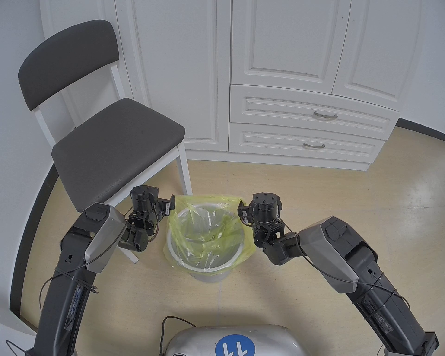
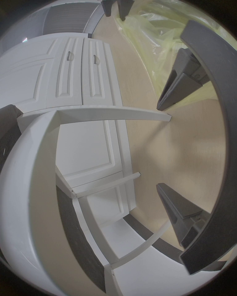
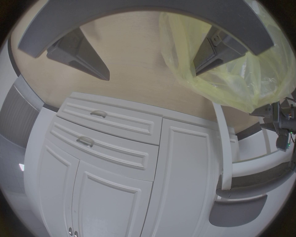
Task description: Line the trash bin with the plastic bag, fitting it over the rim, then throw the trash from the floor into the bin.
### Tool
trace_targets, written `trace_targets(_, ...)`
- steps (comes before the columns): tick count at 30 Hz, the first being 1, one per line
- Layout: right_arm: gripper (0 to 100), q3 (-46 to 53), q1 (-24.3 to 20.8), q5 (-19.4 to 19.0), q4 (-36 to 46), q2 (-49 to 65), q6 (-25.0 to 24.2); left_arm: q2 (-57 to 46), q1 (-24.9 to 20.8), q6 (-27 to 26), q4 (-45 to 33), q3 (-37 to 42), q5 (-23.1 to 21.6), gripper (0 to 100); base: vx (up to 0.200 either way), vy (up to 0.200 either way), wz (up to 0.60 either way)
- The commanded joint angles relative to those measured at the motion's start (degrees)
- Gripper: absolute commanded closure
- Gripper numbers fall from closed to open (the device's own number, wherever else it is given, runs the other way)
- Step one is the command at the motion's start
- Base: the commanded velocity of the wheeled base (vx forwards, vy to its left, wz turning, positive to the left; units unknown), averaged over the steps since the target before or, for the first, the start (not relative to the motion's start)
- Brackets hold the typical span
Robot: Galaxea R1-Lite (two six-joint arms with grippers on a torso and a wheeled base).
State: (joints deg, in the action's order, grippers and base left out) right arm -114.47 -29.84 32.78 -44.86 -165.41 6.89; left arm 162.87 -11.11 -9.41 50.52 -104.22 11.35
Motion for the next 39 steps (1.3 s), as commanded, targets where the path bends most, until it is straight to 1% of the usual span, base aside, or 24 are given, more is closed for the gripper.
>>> trace_targets(1,0,-0.1,0.1,-3.1,0.3,0.4,-0.5,-0.8,0.0,-0.3,-0.1,0.9,0.0,0,0.000,0.000,0.00)
trace_targets(4,0,-0.1,1.2,-7.5,0.5,1.7,-0.5,-0.7,0.3,-0.3,-0.4,0.8,0.0,0,0.000,0.000,0.00)
trace_targets(6,0,3.5,2.2,-12.2,0.4,3.7,-0.6,-0.6,0.4,-0.3,-0.4,0.8,0.0,0,0.000,0.000,0.00)
trace_targets(7,0,5.0,2.5,-13.8,0.4,4.7,-0.6,-0.6,0.4,-0.3,-0.4,0.9,0.0,0,0.000,0.000,0.00)
trace_targets(8,0,10.0,3.4,-17.3,0.4,7.3,-1.1,-0.7,0.4,-0.3,-0.5,0.9,0.0,0,0.000,0.000,0.00)
trace_targets(11,0,18.8,4.8,-22.6,0.5,12.9,-3.6,-0.7,0.4,-0.3,-0.8,0.9,0.0,0,0.000,0.000,0.00)
trace_targets(15,0,25.6,5.6,-25.3,1.1,17.9,-7.3,-0.6,0.6,-0.3,-1.9,0.7,0.0,0,0.000,0.000,0.00)
trace_targets(16,0,26.2,5.7,-25.5,1.4,18.4,-7.8,-0.5,0.6,-0.3,-2.0,0.7,0.0,0,0.000,0.000,0.00)
trace_targets(17,0,27.8,5.6,-25.8,1.6,19.4,-9.5,-0.4,0.7,-0.3,-2.3,0.6,0.0,0,0.000,0.000,0.00)
trace_targets(18,0,27.8,5.6,-25.8,1.6,19.4,-9.5,-0.4,0.7,-0.3,-2.3,0.6,0.0,0,0.000,0.000,0.00)
trace_targets(19,0,28.5,4.9,-24.6,0.6,19.3,-12.9,-0.3,0.8,-0.3,-3.1,0.7,0.1,0,0.000,0.000,0.00)
trace_targets(20,0,29.7,4.5,-23.5,-0.1,19.5,-14.7,-0.3,0.9,-0.3,-3.6,0.7,0.1,0,0.000,0.000,0.00)
trace_targets(23,0,33.3,3.7,-19.8,-3.0,19.9,-17.7,-0.4,1.2,-0.3,-4.6,0.9,0.1,0,0.000,0.000,0.00)
trace_targets(25,0,35.4,3.7,-18.9,-6.0,19.5,-18.0,-0.5,1.2,-0.5,-5.3,1.3,0.2,0,0.000,0.000,0.00)
trace_targets(27,0,37.8,3.3,-18.9,-9.2,19.3,-18.0,-0.5,1.3,-1.2,-6.0,1.6,0.9,0,0.000,0.000,0.00)
trace_targets(30,0,39.9,2.8,-18.9,-12.4,17.8,-18.0,-0.2,1.8,-3.9,-6.3,2.0,2.8,0,0.000,0.000,0.00)
trace_targets(35,0,40.0,2.6,-18.9,-13.1,17.0,-18.0,-0.2,1.9,-4.7,-6.0,2.4,2.9,0,0.000,0.000,0.00)
trace_targets(36,0,39.4,2.5,-18.9,-13.1,15.3,-18.0,-1.1,2.3,-5.1,-6.0,4.5,2.6,0,0.000,0.000,0.00)
trace_targets(39,0,38.4,2.3,-18.9,-13.1,13.9,-18.0,-1.7,2.4,-5.0,-5.5,5.0,2.2,0,0.000,0.000,0.00)
